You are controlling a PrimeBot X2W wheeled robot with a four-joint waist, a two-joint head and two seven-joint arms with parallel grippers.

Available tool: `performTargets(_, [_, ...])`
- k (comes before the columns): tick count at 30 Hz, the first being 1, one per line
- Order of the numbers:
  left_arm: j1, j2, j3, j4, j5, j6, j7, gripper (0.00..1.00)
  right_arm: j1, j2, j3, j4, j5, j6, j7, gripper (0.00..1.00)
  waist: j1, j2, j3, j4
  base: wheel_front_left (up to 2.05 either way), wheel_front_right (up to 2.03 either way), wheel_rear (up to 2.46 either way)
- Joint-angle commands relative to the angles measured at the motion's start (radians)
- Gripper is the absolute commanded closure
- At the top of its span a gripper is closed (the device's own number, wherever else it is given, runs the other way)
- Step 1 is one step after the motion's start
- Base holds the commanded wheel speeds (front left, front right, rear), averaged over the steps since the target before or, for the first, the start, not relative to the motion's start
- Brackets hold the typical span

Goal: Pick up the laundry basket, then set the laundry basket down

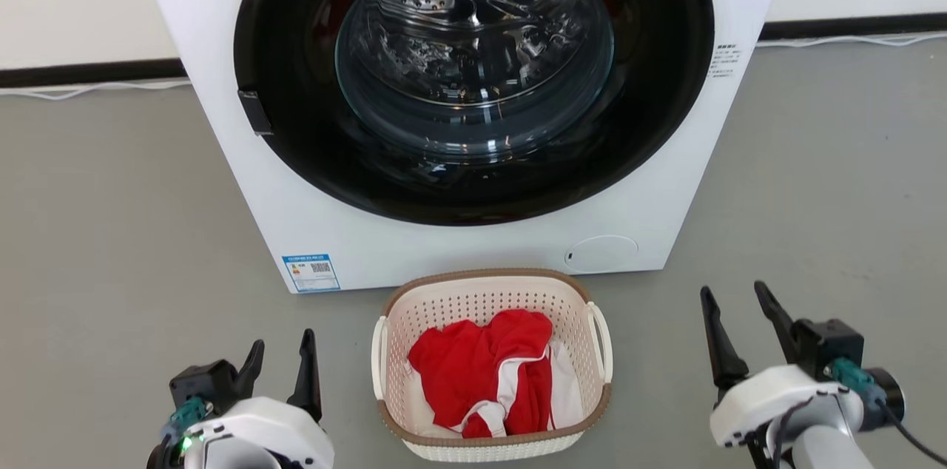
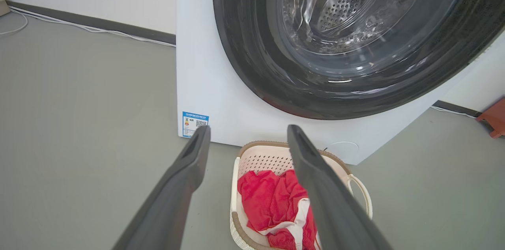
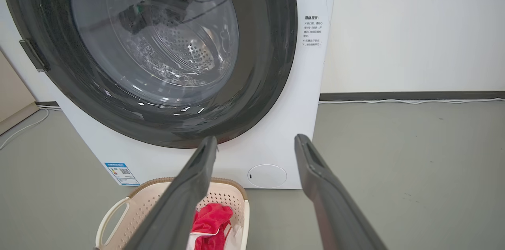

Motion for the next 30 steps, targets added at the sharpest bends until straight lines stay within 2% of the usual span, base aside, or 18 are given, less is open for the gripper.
performTargets(1, [-0.003, 0.013, 0.037, -0.036, 0.015, 0.000, -0.006, 0.00, 0.002, -0.001, 0.027, -0.036, -0.004, 0.006, -0.011, 0.00, 0.0001, -0.0001, -0.006, 0.000, 0.00, 0.00, 0.00])
performTargets(18, [0.095, -0.012, 0.110, -0.135, 0.058, 0.017, -0.006, 0.00, 0.086, 0.007, 0.038, -0.104, -0.004, 0.006, -0.006, 0.00, 0.0001, -0.0001, -0.040, 0.001, 0.00, 0.00, 0.00])
performTargets(20, [0.092, -0.008, 0.112, -0.179, 0.086, 0.013, -0.006, 0.00, 0.089, 0.008, 0.036, -0.107, -0.004, 0.006, -0.005, 0.00, 0.0001, -0.0001, -0.040, 0.001, 0.00, 0.00, 0.00])
performTargets(21, [0.120, -0.018, 0.082, -0.152, 0.082, 0.010, 0.000, 1.00, 0.093, 0.011, 0.014, -0.075, 0.000, 0.000, 0.000, 1.00, 0.0001, -0.0001, -0.041, 0.001, 0.00, 0.00, 0.00])
performTargets(26, [0.121, -0.023, 0.088, -0.129, 0.057, 0.007, 0.013, 1.00, 0.098, 0.017, 0.005, -0.052, 0.031, -0.001, 0.015, 1.00, 0.0002, -0.0001, -0.041, 0.002, 0.00, 0.00, 0.00])
performTargets(30, [0.120, -0.023, 0.093, -0.137, 0.015, 0.003, 0.026, 1.00, 0.099, 0.017, 0.001, -0.061, 0.082, -0.001, 0.030, 1.00, 0.0023, -0.0001, -0.042, 0.003, 0.00, 0.00, 0.00])
